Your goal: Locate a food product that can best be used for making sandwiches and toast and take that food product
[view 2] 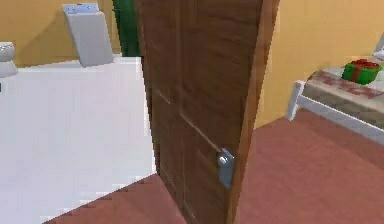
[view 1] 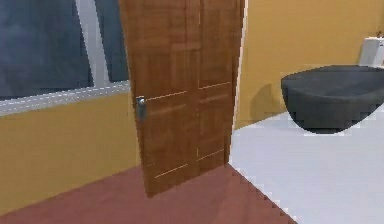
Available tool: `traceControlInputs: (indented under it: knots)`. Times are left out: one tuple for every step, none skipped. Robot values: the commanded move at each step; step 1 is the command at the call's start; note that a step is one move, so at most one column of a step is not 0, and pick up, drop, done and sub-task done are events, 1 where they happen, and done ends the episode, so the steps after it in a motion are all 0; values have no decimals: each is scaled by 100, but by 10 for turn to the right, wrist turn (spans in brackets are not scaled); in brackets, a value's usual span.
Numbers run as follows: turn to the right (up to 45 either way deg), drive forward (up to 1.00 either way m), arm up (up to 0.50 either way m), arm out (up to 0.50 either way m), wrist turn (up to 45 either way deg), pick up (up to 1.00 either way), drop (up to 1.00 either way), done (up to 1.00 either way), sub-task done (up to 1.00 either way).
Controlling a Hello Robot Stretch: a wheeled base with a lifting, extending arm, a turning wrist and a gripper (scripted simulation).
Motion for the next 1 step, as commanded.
traceControlInputs:
  knots:
    - [0, 35, 0, 0, 0, 0, 0, 0, 0]
